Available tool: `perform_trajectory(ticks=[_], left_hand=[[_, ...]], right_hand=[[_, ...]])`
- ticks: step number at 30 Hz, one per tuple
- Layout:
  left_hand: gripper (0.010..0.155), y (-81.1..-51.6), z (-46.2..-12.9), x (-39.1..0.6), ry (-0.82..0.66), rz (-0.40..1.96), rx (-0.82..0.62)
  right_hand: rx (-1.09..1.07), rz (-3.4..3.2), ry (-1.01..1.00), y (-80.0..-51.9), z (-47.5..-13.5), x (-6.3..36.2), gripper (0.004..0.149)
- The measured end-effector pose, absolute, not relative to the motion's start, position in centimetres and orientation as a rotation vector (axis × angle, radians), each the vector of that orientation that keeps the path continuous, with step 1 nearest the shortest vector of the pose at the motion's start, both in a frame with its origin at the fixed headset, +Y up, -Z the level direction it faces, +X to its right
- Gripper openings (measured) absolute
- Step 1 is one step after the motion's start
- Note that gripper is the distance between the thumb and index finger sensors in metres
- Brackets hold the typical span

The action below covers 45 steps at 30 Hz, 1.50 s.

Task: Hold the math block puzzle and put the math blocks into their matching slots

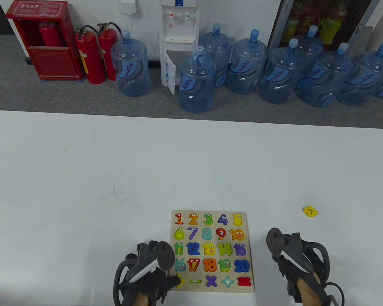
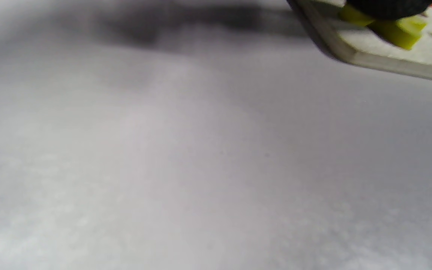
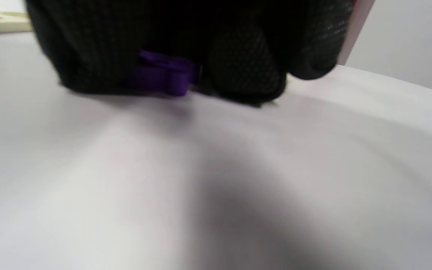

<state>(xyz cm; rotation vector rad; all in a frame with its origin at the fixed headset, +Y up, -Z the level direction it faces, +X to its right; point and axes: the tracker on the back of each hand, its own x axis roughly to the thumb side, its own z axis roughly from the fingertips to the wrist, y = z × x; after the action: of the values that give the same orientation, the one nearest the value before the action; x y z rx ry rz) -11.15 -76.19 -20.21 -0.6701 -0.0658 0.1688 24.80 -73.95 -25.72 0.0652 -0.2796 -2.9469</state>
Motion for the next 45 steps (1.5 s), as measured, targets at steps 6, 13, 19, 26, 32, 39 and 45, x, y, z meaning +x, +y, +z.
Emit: perform_trajectory(ticks=[6, 13, 19, 26, 32, 39, 45], left_hand=[[0.092, -76.2, -20.2, -11.1, -0.068, 0.168, -0.670], [0.092, -76.2, -20.2, -11.1, -0.067, 0.170, -0.671], [0.092, -76.2, -20.2, -11.1, -0.067, 0.170, -0.671], [0.092, -76.2, -20.0, -11.1, -0.070, 0.169, -0.668], [0.092, -76.2, -20.0, -11.1, -0.070, 0.170, -0.671], [0.092, -76.2, -20.0, -11.1, -0.070, 0.168, -0.670], [0.092, -76.2, -20.0, -11.1, -0.071, 0.168, -0.671]], right_hand=[[0.021, -2.942, -0.270, -73.6, -25.4, 24.3, 0.072], [0.110, -2.852, -0.207, -74.2, -25.8, 23.9, 0.079], [0.103, -2.908, -0.265, -73.9, -25.9, 23.5, 0.070], [0.191, -3.112, -0.312, -72.7, -25.5, 24.8, 0.062], [0.301, -3.338, -0.343, -72.5, -25.4, 27.5, 0.057], [0.396, -3.375, -0.310, -72.7, -25.4, 29.0, 0.049], [0.388, -3.345, -0.343, -73.2, -25.6, 29.0, 0.047]])
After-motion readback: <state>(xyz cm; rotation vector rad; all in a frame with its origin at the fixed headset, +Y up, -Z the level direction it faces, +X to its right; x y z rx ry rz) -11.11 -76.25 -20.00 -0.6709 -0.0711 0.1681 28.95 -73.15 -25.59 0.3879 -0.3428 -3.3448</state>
